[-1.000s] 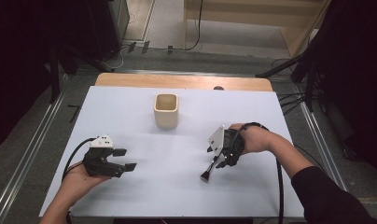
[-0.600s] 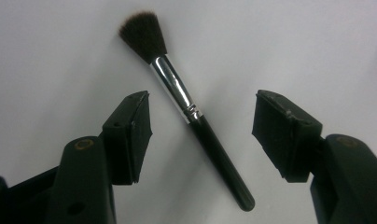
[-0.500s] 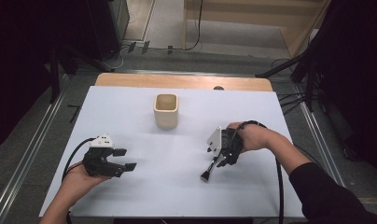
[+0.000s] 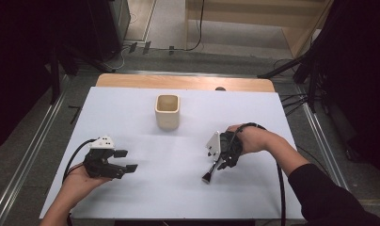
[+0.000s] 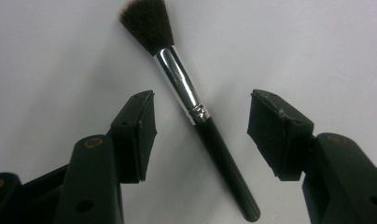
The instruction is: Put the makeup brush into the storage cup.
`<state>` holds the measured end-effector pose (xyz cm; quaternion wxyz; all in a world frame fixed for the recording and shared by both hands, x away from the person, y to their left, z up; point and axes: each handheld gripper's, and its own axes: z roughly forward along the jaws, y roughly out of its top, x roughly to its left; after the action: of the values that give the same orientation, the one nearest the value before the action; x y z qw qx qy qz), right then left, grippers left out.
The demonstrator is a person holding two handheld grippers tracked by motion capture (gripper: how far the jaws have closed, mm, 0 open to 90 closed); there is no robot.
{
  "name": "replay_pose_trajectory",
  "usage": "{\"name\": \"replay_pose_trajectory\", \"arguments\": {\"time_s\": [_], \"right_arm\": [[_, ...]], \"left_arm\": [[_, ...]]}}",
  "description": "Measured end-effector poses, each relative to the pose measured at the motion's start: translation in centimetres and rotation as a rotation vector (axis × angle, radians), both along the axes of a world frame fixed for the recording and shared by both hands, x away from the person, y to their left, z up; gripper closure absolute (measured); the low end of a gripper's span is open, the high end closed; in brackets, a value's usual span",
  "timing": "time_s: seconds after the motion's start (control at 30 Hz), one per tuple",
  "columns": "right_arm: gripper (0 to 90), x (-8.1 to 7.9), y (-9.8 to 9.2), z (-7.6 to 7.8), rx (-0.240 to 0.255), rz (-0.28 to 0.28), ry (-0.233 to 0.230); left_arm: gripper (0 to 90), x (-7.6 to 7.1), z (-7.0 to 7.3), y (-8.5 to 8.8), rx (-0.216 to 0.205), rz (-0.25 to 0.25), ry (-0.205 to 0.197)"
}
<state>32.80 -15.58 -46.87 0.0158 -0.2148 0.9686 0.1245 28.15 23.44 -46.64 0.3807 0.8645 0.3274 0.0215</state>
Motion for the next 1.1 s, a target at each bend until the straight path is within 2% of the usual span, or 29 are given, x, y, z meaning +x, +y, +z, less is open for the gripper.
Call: {"name": "replay_pose_trajectory", "arguments": {"time_s": [0.53,0.63,0.67,0.7,0.83,0.87,0.93,0.97,1.1], "right_arm": [[54.6,0.3,0.7,-1.4,-0.057,0.043,0.0],[55.7,0.3,0.6,-1.4,-0.074,0.029,0.002],[56.0,0.5,0.6,-1.6,-0.071,0.046,-0.002],[56.1,0.5,0.4,-1.7,-0.087,0.03,-0.003],[56.7,0.9,0.3,-1.9,-0.071,0.036,0.012],[57.5,0.8,0.4,-1.7,-0.102,0.028,0.012],[58.2,0.8,0.5,-1.7,-0.093,0.044,-0.001],[62.0,0.7,0.6,-1.6,-0.123,0.046,0.0],[66.4,0.9,0.9,-1.6,-0.135,0.062,0.003]], "left_arm": [[28.0,0.0,0.0,0.0,0.001,-0.003,0.0],[28.1,0.0,0.0,0.0,0.001,-0.002,0.0],[28.1,0.0,0.0,0.0,0.001,-0.002,0.0],[28.1,0.0,0.0,0.0,0.002,-0.002,0.0],[28.0,0.0,0.0,-0.1,0.006,-0.003,0.001],[28.1,0.0,0.0,-0.1,0.008,-0.003,0.002],[28.0,0.0,0.0,-0.1,0.005,-0.005,-0.002],[28.1,0.0,0.0,0.0,0.002,-0.003,-0.001],[28.0,0.0,0.0,0.0,0.003,-0.002,-0.001]]}}
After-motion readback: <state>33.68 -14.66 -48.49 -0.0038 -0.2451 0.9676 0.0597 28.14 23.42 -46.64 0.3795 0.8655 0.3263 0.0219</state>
